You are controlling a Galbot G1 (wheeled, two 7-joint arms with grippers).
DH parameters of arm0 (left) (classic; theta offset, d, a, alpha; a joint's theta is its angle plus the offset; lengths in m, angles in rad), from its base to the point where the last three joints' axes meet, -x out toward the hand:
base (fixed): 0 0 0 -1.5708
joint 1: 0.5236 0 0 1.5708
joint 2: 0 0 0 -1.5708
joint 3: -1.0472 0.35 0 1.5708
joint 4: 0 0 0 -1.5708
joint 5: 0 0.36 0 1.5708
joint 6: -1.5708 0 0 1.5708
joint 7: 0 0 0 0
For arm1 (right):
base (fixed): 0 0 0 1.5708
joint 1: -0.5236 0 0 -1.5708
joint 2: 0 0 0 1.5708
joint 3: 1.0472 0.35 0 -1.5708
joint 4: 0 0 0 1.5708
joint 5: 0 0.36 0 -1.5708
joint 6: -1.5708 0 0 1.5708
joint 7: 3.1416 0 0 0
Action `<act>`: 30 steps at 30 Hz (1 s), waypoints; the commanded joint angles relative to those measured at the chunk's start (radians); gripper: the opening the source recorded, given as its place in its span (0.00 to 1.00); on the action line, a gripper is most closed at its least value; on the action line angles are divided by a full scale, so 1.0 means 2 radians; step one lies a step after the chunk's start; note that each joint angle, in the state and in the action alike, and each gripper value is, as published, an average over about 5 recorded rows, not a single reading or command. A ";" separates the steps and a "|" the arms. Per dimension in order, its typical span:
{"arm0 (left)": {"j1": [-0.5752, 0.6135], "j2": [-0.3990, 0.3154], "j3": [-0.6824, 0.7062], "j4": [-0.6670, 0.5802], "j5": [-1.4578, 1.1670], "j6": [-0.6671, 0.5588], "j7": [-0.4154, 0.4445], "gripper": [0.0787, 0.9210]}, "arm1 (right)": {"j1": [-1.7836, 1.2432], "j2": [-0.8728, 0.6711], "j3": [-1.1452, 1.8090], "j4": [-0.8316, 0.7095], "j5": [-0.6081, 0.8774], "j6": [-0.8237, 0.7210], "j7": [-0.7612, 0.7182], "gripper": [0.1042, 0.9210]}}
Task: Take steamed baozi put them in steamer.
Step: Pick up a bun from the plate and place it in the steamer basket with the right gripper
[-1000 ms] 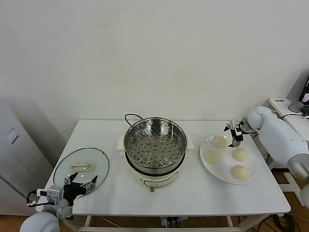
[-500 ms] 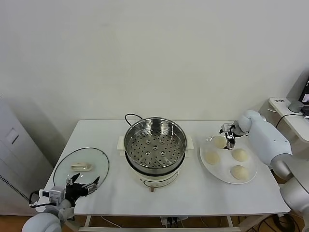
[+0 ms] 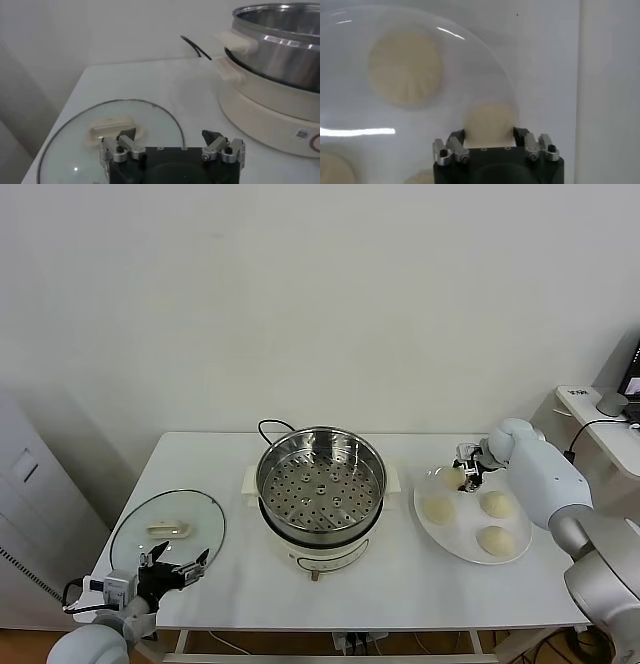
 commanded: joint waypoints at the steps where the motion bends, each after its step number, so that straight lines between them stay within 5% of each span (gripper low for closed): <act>1: 0.000 -0.001 0.000 -0.002 0.000 0.000 -0.002 0.88 | -0.001 0.002 0.008 0.001 -0.008 0.001 0.001 0.54; 8: 0.001 -0.005 -0.002 -0.005 0.000 0.002 -0.006 0.88 | 0.007 -0.024 -0.038 0.047 0.037 -0.010 -0.014 0.51; 18: -0.001 -0.005 -0.002 -0.007 0.002 0.004 -0.009 0.88 | 0.152 -0.118 -0.251 0.246 0.238 -0.035 -0.054 0.50; 30: -0.015 0.000 0.017 -0.006 0.002 0.006 -0.010 0.88 | 0.289 -0.012 -0.318 0.214 0.354 0.164 -0.137 0.51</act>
